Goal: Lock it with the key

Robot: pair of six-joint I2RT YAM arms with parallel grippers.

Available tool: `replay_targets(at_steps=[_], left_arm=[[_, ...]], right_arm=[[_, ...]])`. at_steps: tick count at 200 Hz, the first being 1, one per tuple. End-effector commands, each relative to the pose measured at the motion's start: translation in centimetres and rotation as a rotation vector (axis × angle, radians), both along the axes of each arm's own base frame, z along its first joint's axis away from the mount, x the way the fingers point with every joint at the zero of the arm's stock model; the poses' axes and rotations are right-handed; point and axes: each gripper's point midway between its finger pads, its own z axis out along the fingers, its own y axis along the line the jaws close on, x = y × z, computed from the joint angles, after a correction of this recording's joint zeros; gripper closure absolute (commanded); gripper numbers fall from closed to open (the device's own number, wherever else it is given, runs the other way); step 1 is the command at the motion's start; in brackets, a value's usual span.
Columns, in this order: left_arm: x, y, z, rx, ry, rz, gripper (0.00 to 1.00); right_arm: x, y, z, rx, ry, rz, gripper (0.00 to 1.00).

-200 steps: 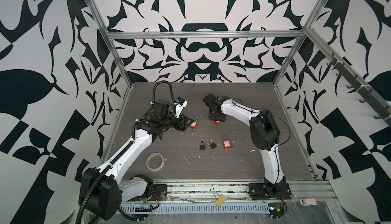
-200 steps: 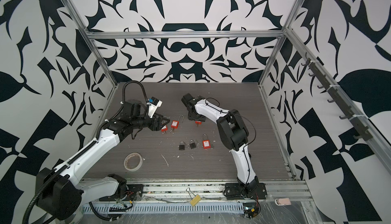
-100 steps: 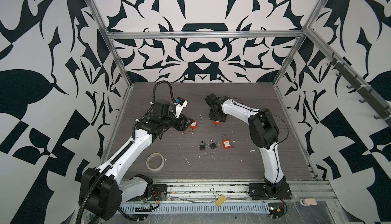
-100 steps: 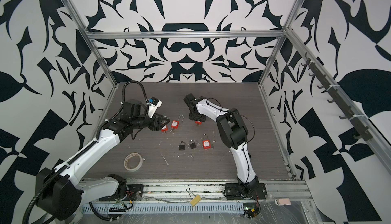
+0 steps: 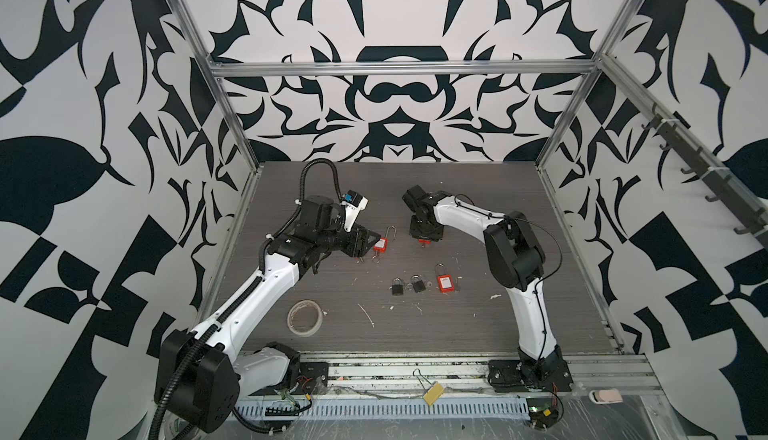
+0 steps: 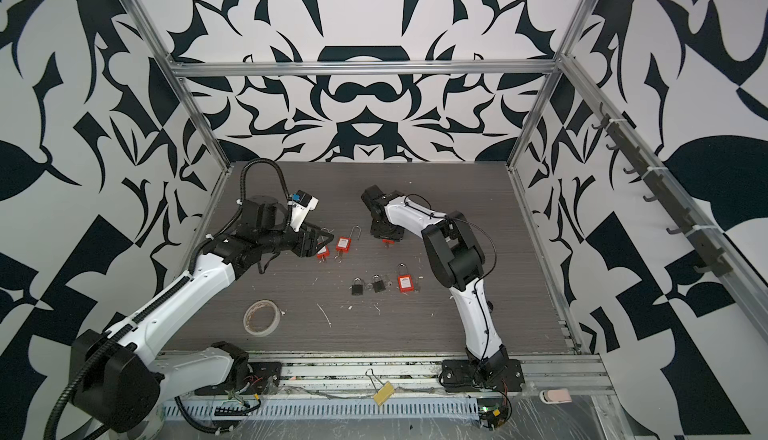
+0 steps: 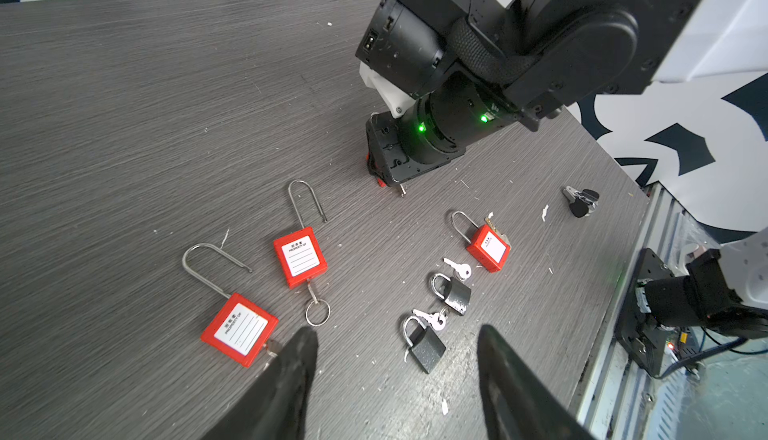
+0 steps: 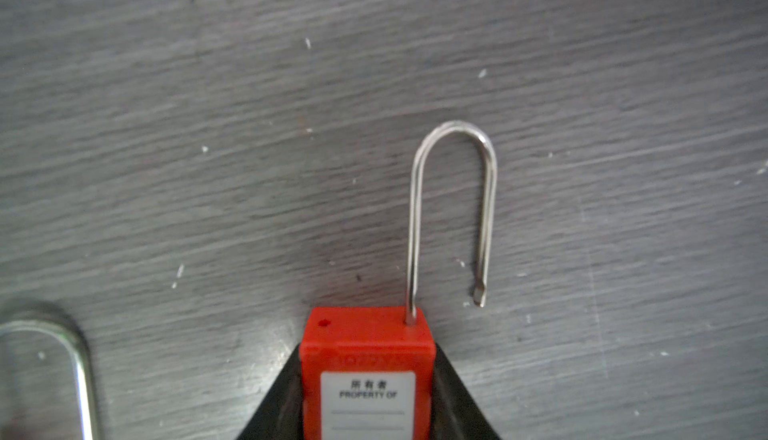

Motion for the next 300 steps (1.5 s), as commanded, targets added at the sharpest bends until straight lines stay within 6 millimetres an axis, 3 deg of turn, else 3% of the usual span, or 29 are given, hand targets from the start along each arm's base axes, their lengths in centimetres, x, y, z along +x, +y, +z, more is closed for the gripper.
replay_targets(at_steps=[1, 18, 32, 50, 105, 144, 161, 205, 225, 228, 240, 300], left_arm=[[-0.3, -0.1, 0.0, -0.01, 0.018, -0.006, 0.36], [-0.4, -0.1, 0.1, -0.009, 0.008, -0.016, 0.36], [-0.5, -0.2, 0.3, -0.004, -0.01, -0.032, 0.36], [-1.1, -1.0, 1.0, -0.033, -0.025, -0.102, 0.36], [-2.9, -2.9, 2.3, -0.088, -0.092, -0.307, 0.36], [-5.3, -4.1, 3.4, -0.1, -0.244, -0.504, 0.33], [-6.6, -4.7, 3.7, -0.092, -0.314, -0.592, 0.33], [-8.6, -7.4, 3.9, -0.081, -0.387, -0.729, 0.4], [-8.1, -8.4, 4.3, -0.055, -0.41, -0.732, 0.45], [-7.8, -8.7, 3.5, -0.047, -0.385, -0.735, 0.46], [-7.4, -9.1, 3.2, -0.037, -0.387, -0.734, 0.47], [-7.0, -10.0, 2.2, 0.0, -0.365, -0.741, 0.6]], right_arm=[[-0.2, 0.0, 1.1, -0.001, -0.002, 0.049, 0.63], [0.1, 0.0, 3.0, -0.007, -0.05, 0.136, 0.68], [0.2, 0.8, 5.7, 0.028, -0.125, 0.268, 0.7], [-1.1, 1.6, 8.2, 0.06, -0.186, 0.475, 0.7], [-10.1, 1.8, 12.8, 0.171, -0.268, 1.015, 0.71], [-16.7, 1.9, 17.9, 0.236, -0.561, 1.414, 0.71], [-17.7, 1.7, 19.4, 0.239, -0.658, 1.438, 0.71], [-20.1, 0.7, 19.9, 0.261, -0.604, 1.481, 0.75], [-20.5, 0.5, 20.5, 0.254, -0.628, 1.496, 0.76], [-20.6, 0.5, 20.6, 0.252, -0.629, 1.5, 0.76], [-20.9, 0.3, 20.7, 0.251, -0.624, 1.511, 0.77], [-21.8, 0.3, 21.0, 0.276, -0.612, 1.538, 0.79]])
